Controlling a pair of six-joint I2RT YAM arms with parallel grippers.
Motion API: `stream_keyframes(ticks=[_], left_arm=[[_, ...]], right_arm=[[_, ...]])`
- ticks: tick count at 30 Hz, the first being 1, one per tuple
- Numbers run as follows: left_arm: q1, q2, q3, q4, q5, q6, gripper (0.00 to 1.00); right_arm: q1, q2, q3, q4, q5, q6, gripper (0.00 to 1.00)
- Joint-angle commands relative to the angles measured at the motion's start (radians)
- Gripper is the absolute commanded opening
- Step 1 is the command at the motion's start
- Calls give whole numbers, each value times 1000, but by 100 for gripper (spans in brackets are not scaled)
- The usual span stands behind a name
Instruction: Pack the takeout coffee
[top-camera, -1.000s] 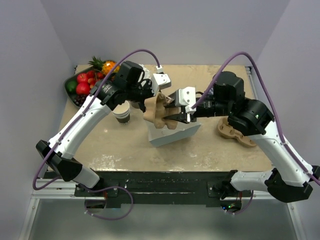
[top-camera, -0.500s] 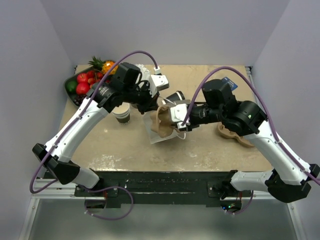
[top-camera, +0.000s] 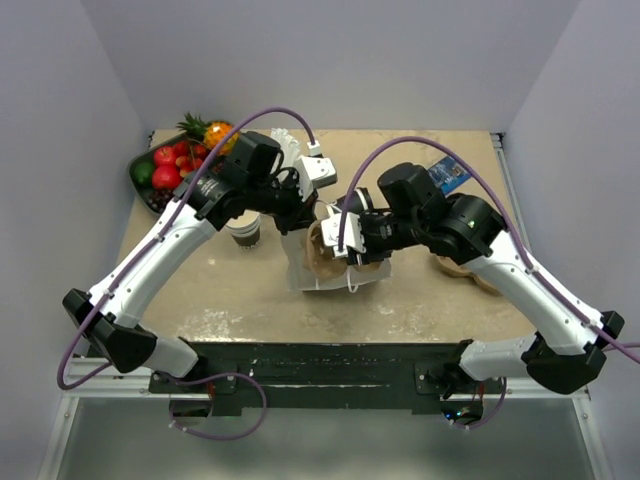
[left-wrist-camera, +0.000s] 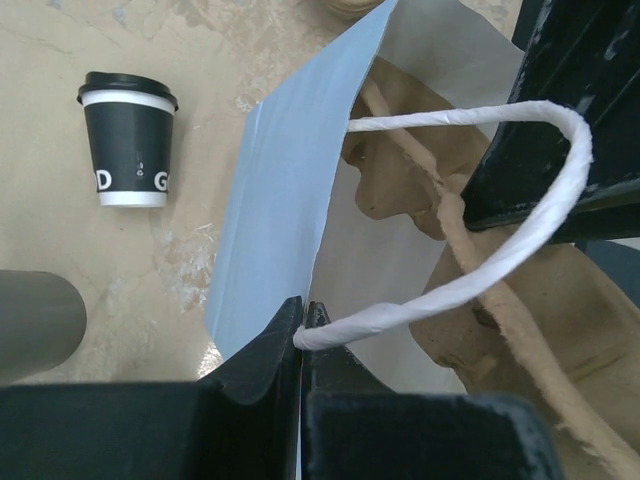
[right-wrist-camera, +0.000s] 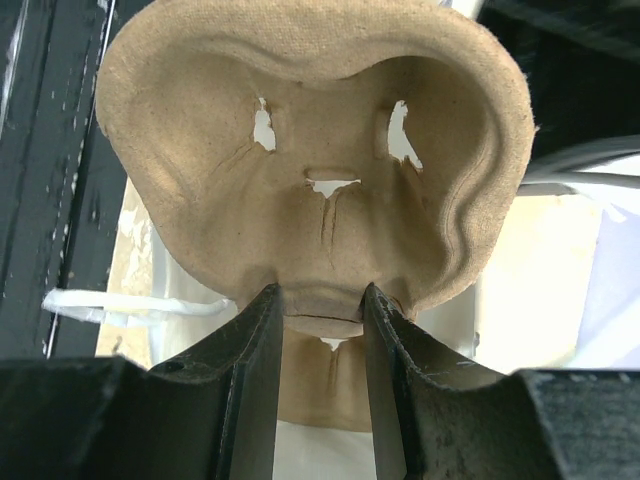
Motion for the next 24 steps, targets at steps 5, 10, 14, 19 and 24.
stream_keyframes(ticks=[5,10,14,19,24], left_arm=[[-2,-43,-43,47,41,-22,0],[0,-50,-42,45,32,-26,0],[-2,-52,-46,41,29,-25,0],[-2,-54,-58,45,34,-29,0],[-2,-54,-72,48,29,-28,0]], right_arm=[[5,-14,140,65,-9,186,0],[7,-34,94,85,39,174,0],[5,-21,116,108,46,186,0],[7,13,191,99,-10,223,0],[7,9,192,126,-55,287,0]])
